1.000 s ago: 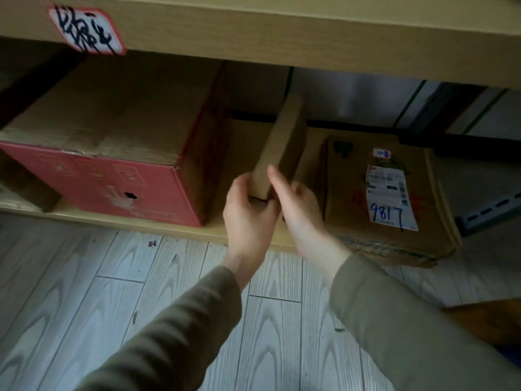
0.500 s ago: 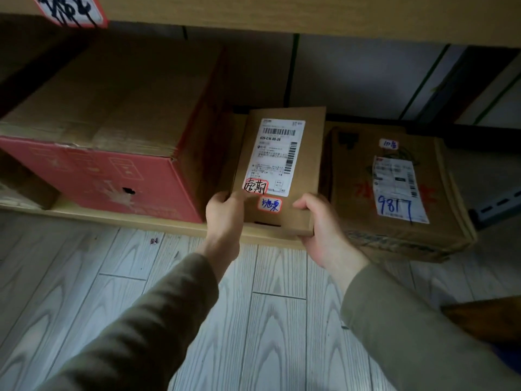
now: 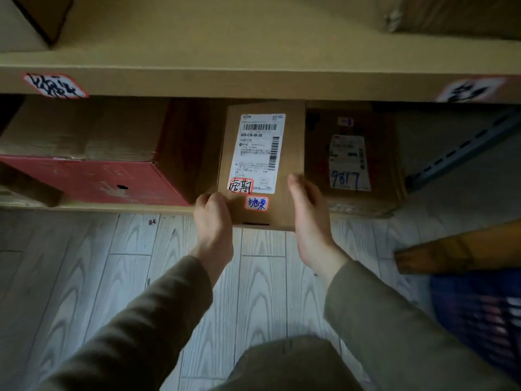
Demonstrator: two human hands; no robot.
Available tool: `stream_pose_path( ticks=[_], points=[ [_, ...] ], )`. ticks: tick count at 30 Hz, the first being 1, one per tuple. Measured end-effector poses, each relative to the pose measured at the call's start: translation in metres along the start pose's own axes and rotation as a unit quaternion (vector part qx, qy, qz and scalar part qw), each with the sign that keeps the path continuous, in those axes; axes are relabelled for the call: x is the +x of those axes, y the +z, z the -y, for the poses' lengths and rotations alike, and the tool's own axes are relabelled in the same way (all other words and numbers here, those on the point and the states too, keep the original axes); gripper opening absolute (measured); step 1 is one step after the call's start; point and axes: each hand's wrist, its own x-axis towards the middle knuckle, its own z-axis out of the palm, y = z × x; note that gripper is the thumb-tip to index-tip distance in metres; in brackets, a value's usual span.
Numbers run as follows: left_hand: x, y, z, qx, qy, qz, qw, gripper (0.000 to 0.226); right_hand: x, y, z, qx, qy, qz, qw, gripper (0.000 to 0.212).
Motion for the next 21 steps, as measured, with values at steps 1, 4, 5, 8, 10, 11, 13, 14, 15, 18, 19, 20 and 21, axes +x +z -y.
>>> stream_pose_path(
  ticks=[1,4,5,8,10,11,13,14,15,18,19,20,21],
  points=[
    [-0.015,0.001,-0.003,0.014,-0.006,0.009,1.000,0.013,-0.010,-0.007,0.006,-0.008,-0.011,-0.018,1.000,0.017],
    [-0.064,0.001,-0.010,0.073,-0.021,0.024,0.997,0.013,-0.046,-0.032,0.022,-0.041,-0.004,-0.079,0.996,0.014],
    [-0.078,0.002,-0.010,0.095,-0.027,0.030,0.995,0.013,-0.056,-0.041,0.025,-0.039,-0.001,-0.099,0.994,0.013],
    [-0.121,0.004,-0.009,0.139,-0.046,0.065,0.987,0.011,-0.091,-0.070,0.035,-0.027,0.015,-0.146,0.989,0.013],
    [-0.151,0.006,-0.007,0.171,-0.055,0.086,0.980,0.012,-0.117,-0.091,0.041,-0.027,0.034,-0.173,0.984,0.016],
    [-0.166,0.007,-0.005,0.186,-0.054,0.096,0.976,0.013,-0.130,-0.101,0.044,-0.027,0.043,-0.187,0.981,0.017],
    [-0.193,0.010,-0.005,0.217,-0.043,0.112,0.969,0.014,-0.155,-0.118,0.049,-0.026,0.054,-0.211,0.976,0.020],
    [-0.205,0.011,-0.006,0.230,-0.040,0.117,0.965,0.014,-0.167,-0.125,0.053,-0.026,0.056,-0.222,0.973,0.021],
    [-0.217,0.012,-0.006,0.242,-0.040,0.121,0.962,0.015,-0.179,-0.132,0.057,-0.024,0.058,-0.233,0.970,0.021],
    [-0.253,0.019,-0.009,0.282,-0.034,0.151,0.947,0.015,-0.211,-0.153,0.070,0.000,0.067,-0.280,0.958,0.020],
    [-0.265,0.022,-0.010,0.292,-0.031,0.166,0.941,0.016,-0.222,-0.160,0.074,0.010,0.069,-0.299,0.952,0.019],
    [-0.278,0.025,-0.011,0.302,-0.026,0.179,0.936,0.017,-0.232,-0.167,0.079,0.017,0.067,-0.316,0.946,0.019],
    [-0.290,0.027,-0.012,0.312,-0.019,0.193,0.930,0.018,-0.242,-0.174,0.085,0.025,0.064,-0.331,0.941,0.019]
  ],
)
